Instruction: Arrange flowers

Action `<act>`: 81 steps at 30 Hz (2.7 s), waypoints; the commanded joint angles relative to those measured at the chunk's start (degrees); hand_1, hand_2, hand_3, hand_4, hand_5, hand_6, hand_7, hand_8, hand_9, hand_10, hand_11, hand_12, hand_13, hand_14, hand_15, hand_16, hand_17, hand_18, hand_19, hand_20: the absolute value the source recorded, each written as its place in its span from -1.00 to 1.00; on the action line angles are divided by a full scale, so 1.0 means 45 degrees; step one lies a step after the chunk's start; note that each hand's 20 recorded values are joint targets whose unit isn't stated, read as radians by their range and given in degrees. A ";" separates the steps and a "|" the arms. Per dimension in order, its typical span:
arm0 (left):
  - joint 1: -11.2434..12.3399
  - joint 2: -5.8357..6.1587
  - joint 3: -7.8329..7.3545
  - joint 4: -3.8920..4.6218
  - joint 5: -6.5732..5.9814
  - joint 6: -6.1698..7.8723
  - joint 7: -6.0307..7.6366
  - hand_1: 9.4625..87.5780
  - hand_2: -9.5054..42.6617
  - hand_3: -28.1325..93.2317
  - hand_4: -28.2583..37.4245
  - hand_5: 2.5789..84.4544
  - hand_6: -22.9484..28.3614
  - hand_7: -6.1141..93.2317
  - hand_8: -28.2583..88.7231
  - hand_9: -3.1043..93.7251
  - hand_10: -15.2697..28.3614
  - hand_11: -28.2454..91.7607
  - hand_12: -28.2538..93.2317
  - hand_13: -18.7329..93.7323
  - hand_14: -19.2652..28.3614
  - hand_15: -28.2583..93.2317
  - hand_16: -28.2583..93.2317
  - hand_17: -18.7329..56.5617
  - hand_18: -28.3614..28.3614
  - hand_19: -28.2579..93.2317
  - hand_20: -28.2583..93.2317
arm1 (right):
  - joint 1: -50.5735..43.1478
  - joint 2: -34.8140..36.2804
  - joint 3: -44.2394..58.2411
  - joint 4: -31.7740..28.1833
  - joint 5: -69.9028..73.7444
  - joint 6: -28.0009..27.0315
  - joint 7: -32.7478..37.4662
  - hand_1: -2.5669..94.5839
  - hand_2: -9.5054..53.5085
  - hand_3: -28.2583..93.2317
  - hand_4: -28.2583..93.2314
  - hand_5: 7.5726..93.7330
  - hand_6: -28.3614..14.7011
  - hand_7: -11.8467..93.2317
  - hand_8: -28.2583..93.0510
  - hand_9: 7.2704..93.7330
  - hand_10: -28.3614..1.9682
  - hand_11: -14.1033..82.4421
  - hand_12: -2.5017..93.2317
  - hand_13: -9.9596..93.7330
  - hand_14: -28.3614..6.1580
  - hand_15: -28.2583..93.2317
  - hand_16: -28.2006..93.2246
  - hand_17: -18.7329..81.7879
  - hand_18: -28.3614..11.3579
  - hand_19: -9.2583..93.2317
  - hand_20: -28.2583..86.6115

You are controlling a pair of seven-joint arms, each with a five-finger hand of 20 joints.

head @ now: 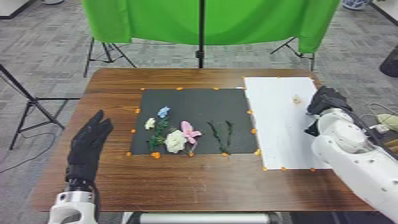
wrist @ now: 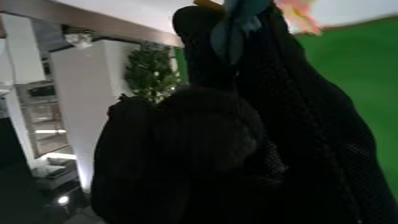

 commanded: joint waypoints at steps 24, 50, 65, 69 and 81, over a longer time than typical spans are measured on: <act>-0.0022 0.0024 0.0063 0.0158 0.0041 -0.0382 -0.0445 -0.71 -0.71 0.61 -0.98 -0.22 0.04 -0.76 -0.60 -0.20 0.22 -0.39 -0.31 -0.18 0.42 -0.39 -0.45 -0.48 0.41 -0.52 -0.25 | 0.3166 -0.1763 -0.5080 -0.1890 0.2081 -0.1324 -0.2918 0.25 -1.00 0.26 -0.77 0.57 0.33 -0.50 -0.39 0.87 0.19 -0.32 -0.31 1.00 0.57 0.41 0.02 0.76 0.00 1.00 0.42; 0.0224 -0.0094 0.0028 0.0082 0.0024 -0.0336 -0.0405 -0.71 -0.70 0.60 -0.97 -0.23 0.03 -0.76 -0.59 -0.20 0.22 -0.40 -0.30 -0.18 0.44 -0.38 -0.44 -0.50 0.44 -0.50 -0.24 | 0.2765 -0.0728 -0.2327 -0.0859 -0.0201 -0.0954 -0.0211 -0.26 -1.00 0.50 -0.78 0.05 0.18 -0.61 -0.63 0.06 -0.28 -0.55 -0.56 0.77 0.15 0.38 -0.01 0.49 -0.32 0.99 0.30; -0.0115 0.0097 0.0069 0.0189 0.0080 -0.0518 -0.0560 -0.71 -0.70 0.60 -0.97 -0.23 0.03 -0.76 -0.60 -0.20 0.22 -0.40 -0.30 -0.18 0.44 -0.38 -0.44 -0.50 0.44 -0.50 -0.24 | 0.3305 -0.1072 -0.3509 0.2383 -0.0453 -0.1342 0.0571 -0.22 -1.00 0.49 -0.80 -0.15 0.19 -0.64 -0.62 -0.13 -0.45 -0.60 -0.57 0.75 0.18 0.40 -0.07 0.52 -0.23 0.98 0.21; -0.0176 0.0124 0.0084 0.0198 0.0065 -0.0523 -0.0577 -0.71 -0.70 0.60 -0.97 -0.23 0.03 -0.76 -0.59 -0.20 0.21 -0.40 -0.30 -0.18 0.44 -0.38 -0.44 -0.50 0.44 -0.50 -0.24 | 0.3399 -0.1247 -0.4106 0.3164 -0.0694 0.0407 0.0310 -0.09 -1.00 0.49 -0.83 -0.05 0.24 -0.58 -0.63 0.02 -0.32 -0.54 -0.57 0.82 0.30 0.40 -0.07 0.58 -0.13 0.99 0.19; -0.0046 0.0015 0.0051 0.0189 0.0064 -0.0481 -0.0380 -0.71 -0.70 0.60 -0.97 -0.23 0.03 -0.76 -0.59 -0.20 0.22 -0.40 -0.30 -0.18 0.43 -0.38 -0.44 -0.50 0.44 -0.50 -0.24 | 0.1754 0.0050 -0.3610 -0.0829 -0.0356 0.1545 -0.1144 0.34 -1.00 0.36 -0.84 0.68 0.28 -0.42 -0.38 0.92 0.23 -0.48 -0.24 1.00 0.55 0.41 -0.01 0.76 -0.02 1.00 0.36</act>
